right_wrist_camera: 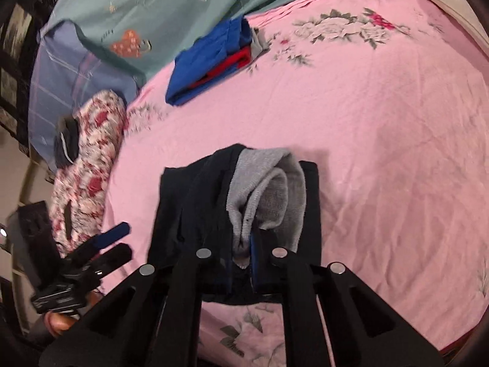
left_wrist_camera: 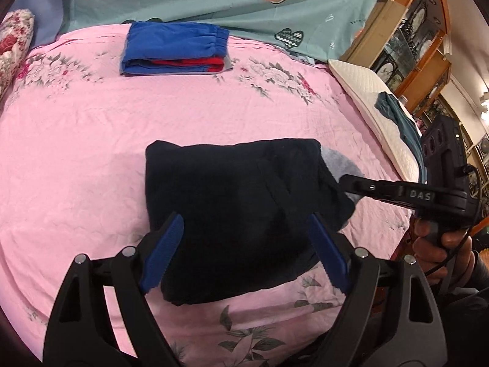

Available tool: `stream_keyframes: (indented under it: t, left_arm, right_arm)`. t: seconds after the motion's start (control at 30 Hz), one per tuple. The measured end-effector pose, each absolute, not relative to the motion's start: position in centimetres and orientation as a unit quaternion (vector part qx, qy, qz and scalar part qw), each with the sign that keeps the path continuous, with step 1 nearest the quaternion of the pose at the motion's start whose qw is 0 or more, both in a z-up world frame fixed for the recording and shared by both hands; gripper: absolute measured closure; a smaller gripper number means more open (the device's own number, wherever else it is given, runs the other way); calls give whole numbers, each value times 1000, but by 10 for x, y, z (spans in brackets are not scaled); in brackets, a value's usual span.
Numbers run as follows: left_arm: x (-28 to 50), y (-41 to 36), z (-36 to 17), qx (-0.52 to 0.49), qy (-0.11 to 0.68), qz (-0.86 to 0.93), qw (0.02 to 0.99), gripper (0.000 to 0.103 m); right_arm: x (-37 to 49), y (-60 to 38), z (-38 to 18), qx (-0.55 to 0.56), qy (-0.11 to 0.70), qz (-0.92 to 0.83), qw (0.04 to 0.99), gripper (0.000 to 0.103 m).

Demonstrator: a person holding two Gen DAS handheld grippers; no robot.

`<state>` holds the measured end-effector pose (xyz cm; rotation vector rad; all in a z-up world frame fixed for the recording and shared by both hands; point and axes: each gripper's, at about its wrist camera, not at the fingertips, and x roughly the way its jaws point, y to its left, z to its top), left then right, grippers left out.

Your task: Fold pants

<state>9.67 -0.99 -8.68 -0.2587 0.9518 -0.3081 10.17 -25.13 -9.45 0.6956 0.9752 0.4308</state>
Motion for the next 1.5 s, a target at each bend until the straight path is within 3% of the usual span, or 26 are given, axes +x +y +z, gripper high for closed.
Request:
stream_keyframes:
  t: [0.23, 0.27, 0.3, 0.37, 0.57, 0.73, 0.77, 0.8, 0.83, 0.97, 1.03, 1.17, 1.27, 1.43, 1.5]
  left_arm:
    - [119, -28, -148, -123, 542, -173, 813, 16]
    - [119, -28, -152, -118, 546, -170, 812, 16]
    - [118, -31, -153, -105, 544, -171, 815, 16]
    - [117, -33, -151, -94, 541, -175, 817, 15]
    - [114, -36, -152, -81, 539, -172, 821, 15]
    - [115, -37, -152, -78, 537, -169, 823, 14]
    - [114, -37, -151, -77, 536, -169, 824, 14]
    - [113, -37, -151, -75, 534, -170, 825, 14]
    - [112, -38, -152, -71, 535, -169, 825, 14]
    - [111, -43, -153, -53, 534, -166, 827, 13]
    - [111, -44, -152, -52, 534, -165, 828, 13]
    - [110, -44, -151, -46, 531, -163, 830, 13]
    - [109, -45, -153, -43, 530, -162, 831, 13]
    - [108, -45, -154, -43, 529, -161, 832, 12]
    - [108, -46, -154, -43, 529, -161, 832, 11]
  right_arm:
    - [104, -257, -157, 342, 504, 163, 776, 92]
    - [105, -258, -153, 337, 508, 164, 775, 87]
    - [103, -259, -148, 328, 513, 160, 777, 73]
    - [99, -267, -135, 310, 514, 147, 786, 63]
    - [102, -262, -60, 298, 403, 195, 843, 63]
    - [141, -222, -89, 269, 441, 220, 827, 66]
    - [151, -221, -113, 257, 462, 202, 824, 73]
    - [157, -223, -134, 260, 473, 199, 818, 92]
    - [158, -228, -151, 273, 469, 200, 815, 101]
    - [160, -249, -168, 359, 463, 229, 777, 102]
    - [159, -246, -155, 339, 474, 222, 781, 102]
    - [138, -244, -103, 312, 449, 228, 806, 90]
    - [115, -239, -78, 272, 431, 251, 823, 90]
    - [90, -214, -84, 190, 450, 276, 828, 90]
    - [91, -207, -113, 170, 493, 260, 812, 84]
